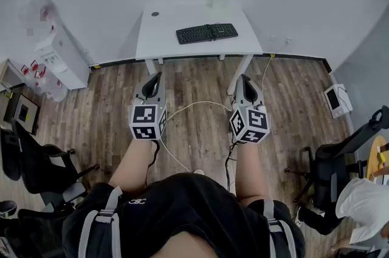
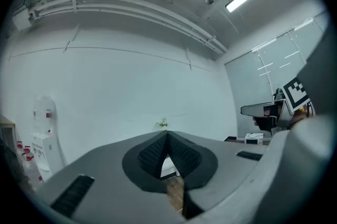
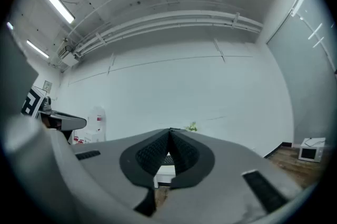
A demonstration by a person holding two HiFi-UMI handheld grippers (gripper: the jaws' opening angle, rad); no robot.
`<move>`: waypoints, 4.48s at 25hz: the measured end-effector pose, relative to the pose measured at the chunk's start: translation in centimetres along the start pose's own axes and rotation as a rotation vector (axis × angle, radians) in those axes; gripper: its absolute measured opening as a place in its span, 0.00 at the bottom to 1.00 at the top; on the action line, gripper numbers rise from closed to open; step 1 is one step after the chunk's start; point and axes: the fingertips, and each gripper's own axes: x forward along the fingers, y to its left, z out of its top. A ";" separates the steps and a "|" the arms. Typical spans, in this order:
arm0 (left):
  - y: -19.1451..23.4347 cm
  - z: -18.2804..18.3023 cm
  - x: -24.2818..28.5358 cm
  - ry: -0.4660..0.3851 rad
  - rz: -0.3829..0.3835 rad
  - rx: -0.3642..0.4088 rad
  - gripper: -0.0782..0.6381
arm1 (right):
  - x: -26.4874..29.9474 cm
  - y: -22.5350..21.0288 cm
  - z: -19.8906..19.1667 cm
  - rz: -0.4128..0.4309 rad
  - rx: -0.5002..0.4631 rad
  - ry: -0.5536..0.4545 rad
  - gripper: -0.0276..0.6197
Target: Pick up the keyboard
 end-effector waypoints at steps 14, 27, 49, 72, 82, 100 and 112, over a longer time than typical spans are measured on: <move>-0.8 -0.1 -0.2 0.010 0.008 -0.032 0.12 | -1.0 -0.9 -0.3 -0.010 0.012 -0.017 0.04; -3.9 -0.6 2.7 0.005 0.021 -0.042 0.12 | -0.3 -6.2 -1.4 -0.039 0.018 -0.009 0.05; -5.0 -2.8 10.7 0.008 0.044 -0.028 0.12 | 6.2 -11.2 -4.6 0.018 0.035 0.005 0.05; 3.6 -5.2 42.3 0.055 -0.006 -0.054 0.12 | 36.8 -19.8 -7.3 -0.034 0.037 0.018 0.05; 9.6 -5.3 54.5 0.073 0.006 -0.044 0.12 | 50.7 -20.5 -8.0 -0.027 -0.031 0.023 0.05; 15.1 -9.4 63.2 0.141 0.082 -0.070 0.12 | 64.0 -20.6 -12.3 0.065 0.016 0.088 0.05; 14.8 -10.2 66.3 0.169 0.214 -0.111 0.12 | 69.2 -25.6 -12.8 0.144 0.020 0.127 0.05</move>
